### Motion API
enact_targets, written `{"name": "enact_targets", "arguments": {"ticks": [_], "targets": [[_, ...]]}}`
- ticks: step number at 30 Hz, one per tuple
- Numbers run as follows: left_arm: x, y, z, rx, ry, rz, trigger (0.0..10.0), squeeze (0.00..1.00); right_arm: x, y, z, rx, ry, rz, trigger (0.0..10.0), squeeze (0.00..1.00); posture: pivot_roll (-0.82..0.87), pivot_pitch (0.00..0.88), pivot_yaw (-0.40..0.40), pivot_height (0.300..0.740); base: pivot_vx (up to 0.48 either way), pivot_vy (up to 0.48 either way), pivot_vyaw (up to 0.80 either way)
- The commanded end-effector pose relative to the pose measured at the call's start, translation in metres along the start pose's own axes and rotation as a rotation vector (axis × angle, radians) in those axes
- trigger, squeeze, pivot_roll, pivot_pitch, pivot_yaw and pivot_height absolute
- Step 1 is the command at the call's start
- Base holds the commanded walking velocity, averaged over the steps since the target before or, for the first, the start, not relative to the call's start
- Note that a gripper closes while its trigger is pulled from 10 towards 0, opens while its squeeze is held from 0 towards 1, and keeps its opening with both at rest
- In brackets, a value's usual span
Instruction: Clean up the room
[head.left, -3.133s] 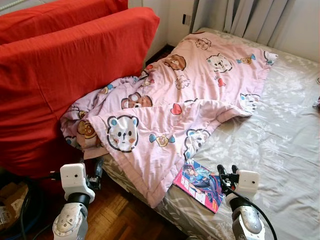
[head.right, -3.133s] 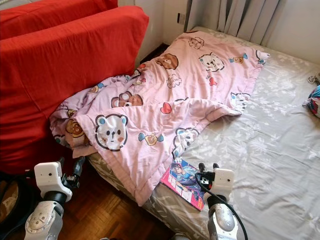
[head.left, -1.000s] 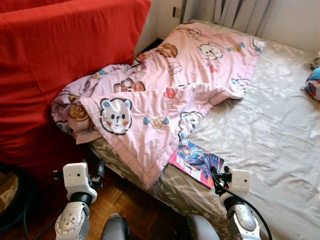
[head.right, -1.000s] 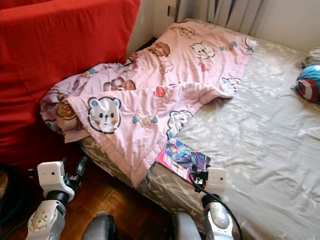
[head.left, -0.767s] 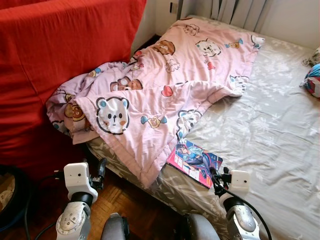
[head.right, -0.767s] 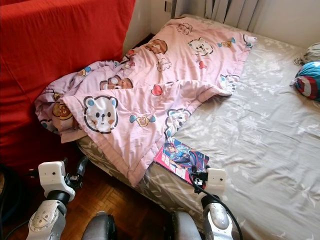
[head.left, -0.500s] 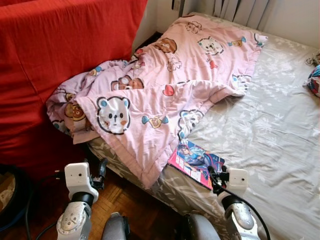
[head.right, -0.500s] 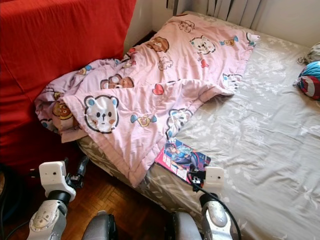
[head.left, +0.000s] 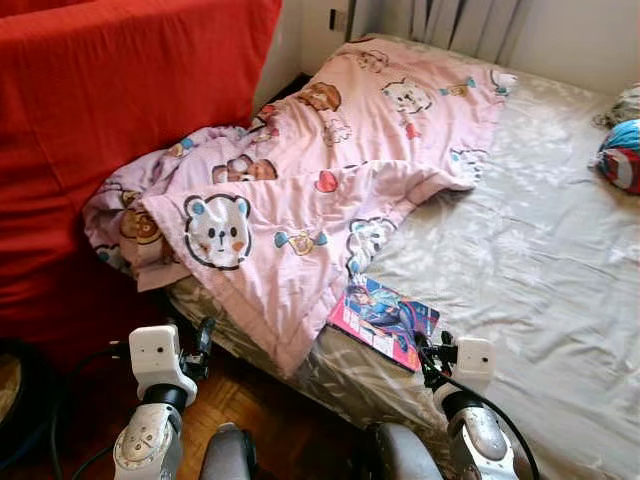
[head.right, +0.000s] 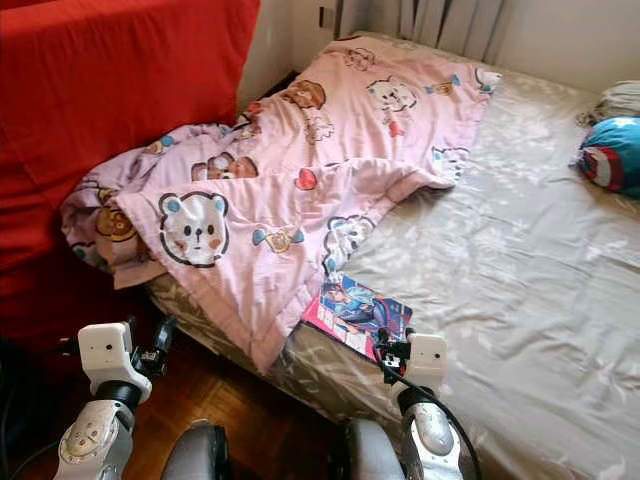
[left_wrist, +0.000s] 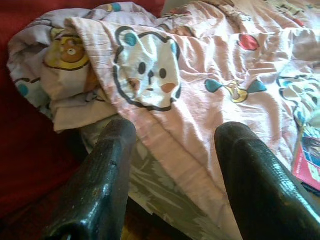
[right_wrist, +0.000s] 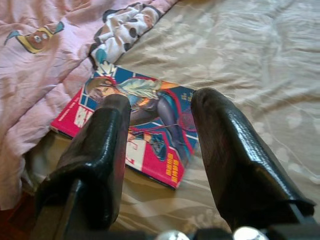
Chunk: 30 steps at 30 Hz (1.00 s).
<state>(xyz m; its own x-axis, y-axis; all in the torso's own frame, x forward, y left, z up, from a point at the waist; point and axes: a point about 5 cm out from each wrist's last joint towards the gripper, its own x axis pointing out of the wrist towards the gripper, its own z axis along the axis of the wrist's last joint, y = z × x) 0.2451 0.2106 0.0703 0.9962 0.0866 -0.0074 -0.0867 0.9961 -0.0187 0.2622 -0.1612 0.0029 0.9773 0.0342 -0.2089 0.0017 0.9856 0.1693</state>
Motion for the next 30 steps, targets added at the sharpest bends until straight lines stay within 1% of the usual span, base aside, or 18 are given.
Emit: {"name": "enact_targets", "arguments": {"ticks": [1, 5, 7, 8, 14, 30], "targets": [[-0.0030, -0.0010, -0.0005, -0.009, 0.007, -0.005, 10.0, 0.00, -0.0035, -0.0022, -0.0048, 0.011, 0.014, -0.011, 10.0, 0.00, 0.00, 0.204, -0.040, 0.640, 0.000, 0.000, 0.00], [-0.0029, -0.0007, -0.0004, -0.009, 0.006, -0.002, 10.0, 0.00, -0.0034, -0.0017, -0.0055, 0.006, 0.021, -0.009, 10.0, 0.00, 0.00, 0.205, -0.040, 0.640, 0.000, 0.000, 0.00], [-0.0028, -0.0007, -0.0003, -0.009, 0.006, -0.003, 10.0, 0.00, -0.0030, -0.0015, -0.0081, -0.009, 0.049, -0.009, 10.0, 0.00, 0.00, 0.205, -0.040, 0.640, 0.000, 0.000, 0.00], [-0.0026, -0.0004, -0.0002, -0.009, 0.006, -0.002, 10.0, 0.00, -0.0028, -0.0012, -0.0091, -0.012, 0.058, -0.009, 10.0, 0.00, 0.00, 0.205, -0.039, 0.630, 0.000, 0.000, 0.00], [-0.0022, 0.0000, 0.0000, -0.007, 0.004, -0.002, 10.0, 0.00, -0.0033, -0.0006, -0.0071, 0.016, 0.030, -0.006, 10.0, 0.00, 0.00, 0.204, -0.038, 0.625, 0.000, 0.000, 0.00], [-0.0014, -0.0002, 0.0011, -0.004, 0.002, -0.009, 10.0, 0.00, -0.0054, 0.0038, -0.0128, 0.025, 0.059, 0.027, 10.0, 0.00, 0.00, 0.209, -0.031, 0.625, 0.000, 0.000, 0.00]]}}
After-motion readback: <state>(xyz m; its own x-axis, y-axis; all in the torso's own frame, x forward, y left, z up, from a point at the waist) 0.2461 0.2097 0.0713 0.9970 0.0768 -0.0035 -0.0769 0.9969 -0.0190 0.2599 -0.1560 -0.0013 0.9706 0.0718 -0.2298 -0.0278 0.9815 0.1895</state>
